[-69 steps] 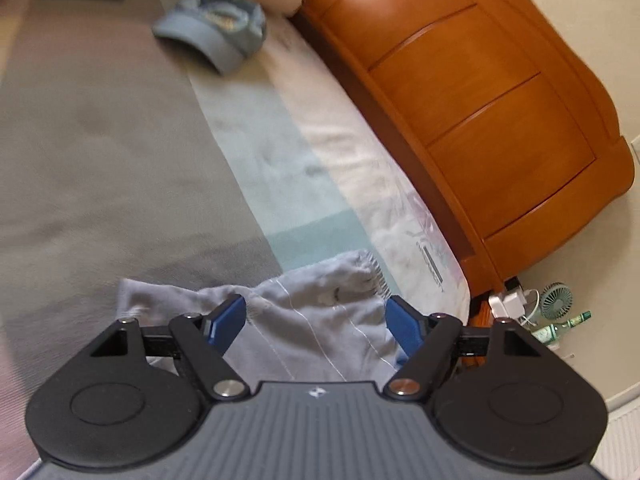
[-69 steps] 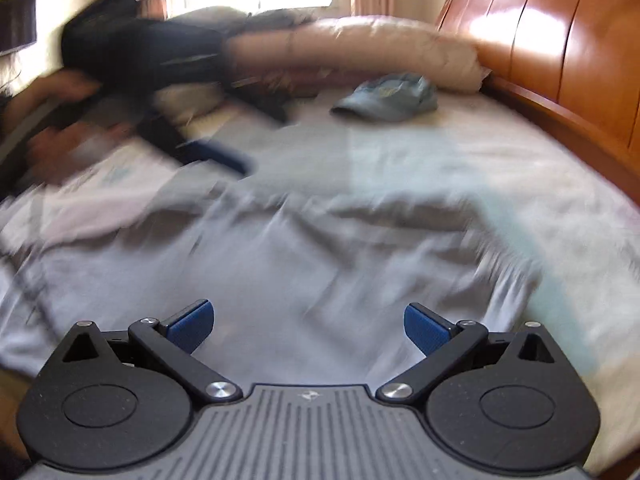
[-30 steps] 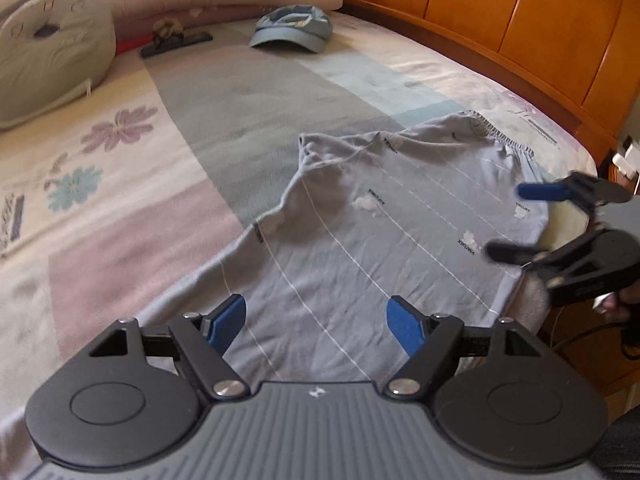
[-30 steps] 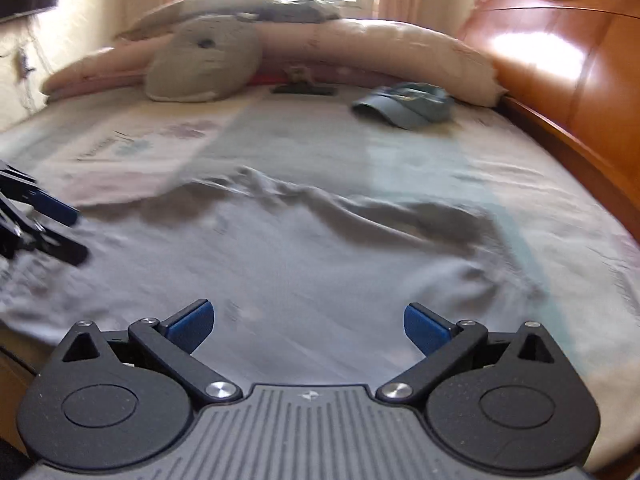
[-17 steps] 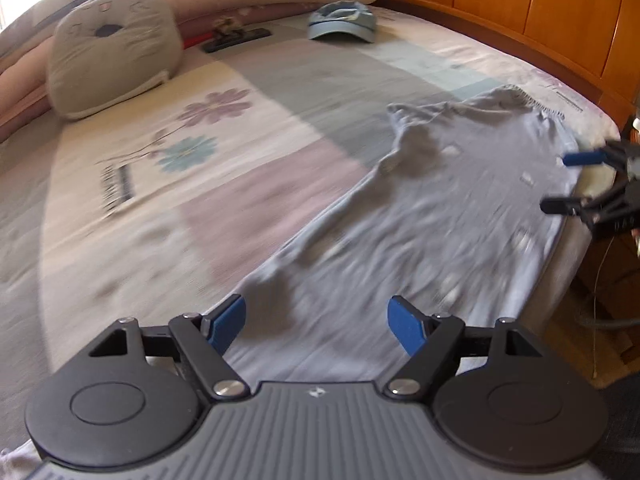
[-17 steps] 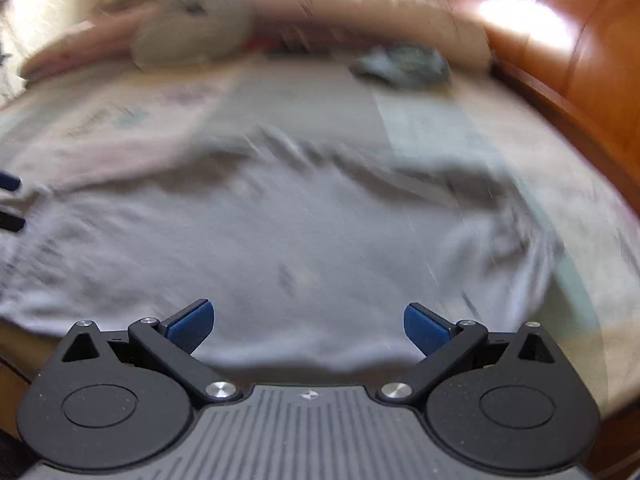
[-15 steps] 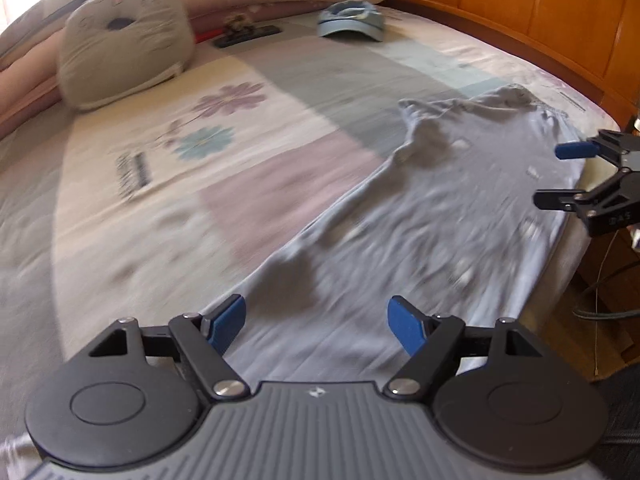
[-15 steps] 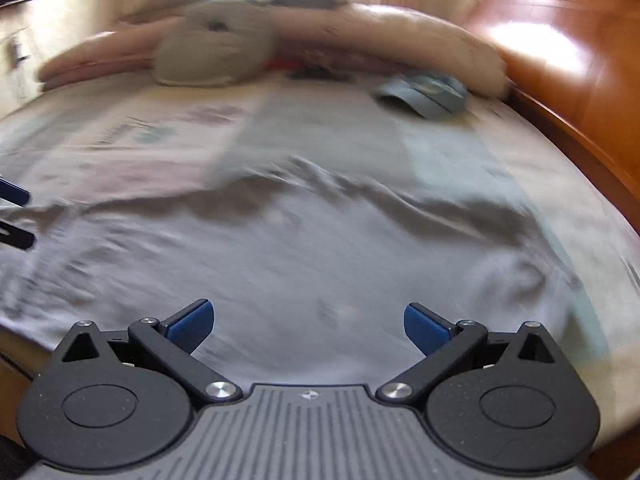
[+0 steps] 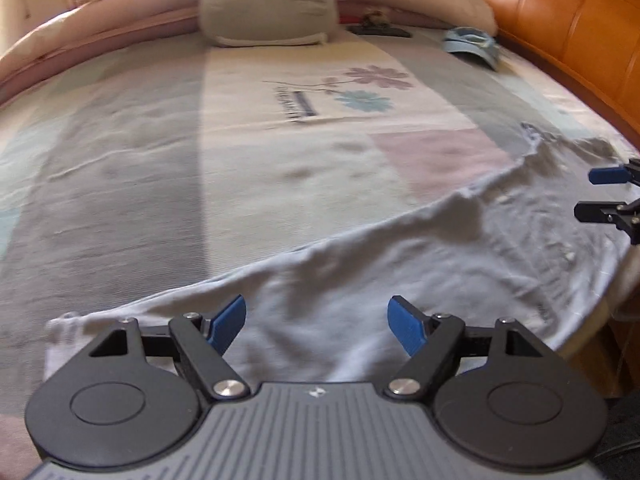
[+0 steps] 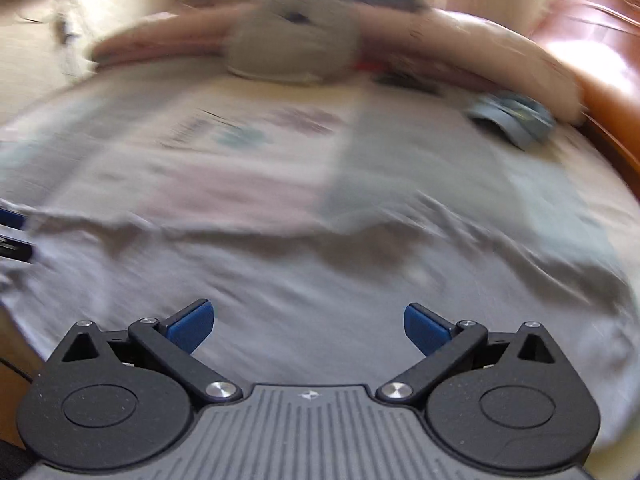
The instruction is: Fold clothes
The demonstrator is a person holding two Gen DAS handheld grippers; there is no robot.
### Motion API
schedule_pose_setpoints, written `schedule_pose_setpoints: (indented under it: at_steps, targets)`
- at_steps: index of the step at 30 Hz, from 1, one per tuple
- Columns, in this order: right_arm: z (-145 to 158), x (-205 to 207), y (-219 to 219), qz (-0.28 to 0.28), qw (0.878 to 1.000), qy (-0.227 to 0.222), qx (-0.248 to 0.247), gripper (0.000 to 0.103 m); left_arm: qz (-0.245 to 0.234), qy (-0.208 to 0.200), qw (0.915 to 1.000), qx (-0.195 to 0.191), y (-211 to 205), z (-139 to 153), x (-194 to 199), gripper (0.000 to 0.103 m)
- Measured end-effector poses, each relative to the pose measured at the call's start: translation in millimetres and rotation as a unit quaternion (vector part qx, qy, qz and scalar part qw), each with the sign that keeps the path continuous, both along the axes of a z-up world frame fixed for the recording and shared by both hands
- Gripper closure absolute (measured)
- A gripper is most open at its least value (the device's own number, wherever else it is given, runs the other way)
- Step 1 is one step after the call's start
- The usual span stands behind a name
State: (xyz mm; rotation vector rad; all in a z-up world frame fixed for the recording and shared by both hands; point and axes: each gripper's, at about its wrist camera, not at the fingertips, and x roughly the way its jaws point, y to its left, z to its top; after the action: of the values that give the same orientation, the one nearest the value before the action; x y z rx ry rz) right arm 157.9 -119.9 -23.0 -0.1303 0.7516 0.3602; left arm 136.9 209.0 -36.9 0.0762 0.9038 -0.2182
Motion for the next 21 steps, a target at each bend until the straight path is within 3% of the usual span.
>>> schedule_pose_setpoints:
  at_steps: [4,6,8,11,13,17,21]
  targets:
    - [-8.4,17.2,57.7,0.079,0.997,-0.004,-0.012,0.000,0.025,0.004,0.9996,0.008,15.3,-6.8,-8.7,0.024]
    - [-20.8,29.1,77.0,0.086,0.996,0.000,-0.032,0.000,0.045,0.010,0.9989,0.003,26.0,-11.9,-13.8,0.024]
    - [-35.0,45.9,87.9,0.065,0.996,0.008,-0.052,0.000,0.052,0.007,0.9986,-0.005,33.8,-13.7,-20.8,0.022]
    - [-38.8,66.9,84.9,0.018,1.000,0.016,-0.013,0.000,0.056,0.010,0.9983,-0.011,41.2,-11.8,-25.8,0.022]
    - [-34.5,74.6,86.9,-0.003,1.000,0.029,-0.009,0.000,0.064,0.015,0.9972,-0.035,48.1,-6.3,-24.4,0.022]
    - [-19.1,65.0,83.4,0.010,0.999,0.036,-0.009,0.000,0.071,-0.003,0.9955,-0.063,55.5,-1.3,-15.8,0.022]
    - [-12.0,47.4,70.1,0.014,0.998,0.042,-0.036,0.000,0.077,0.001,0.9961,-0.043,53.5,-14.5,0.2,0.021]
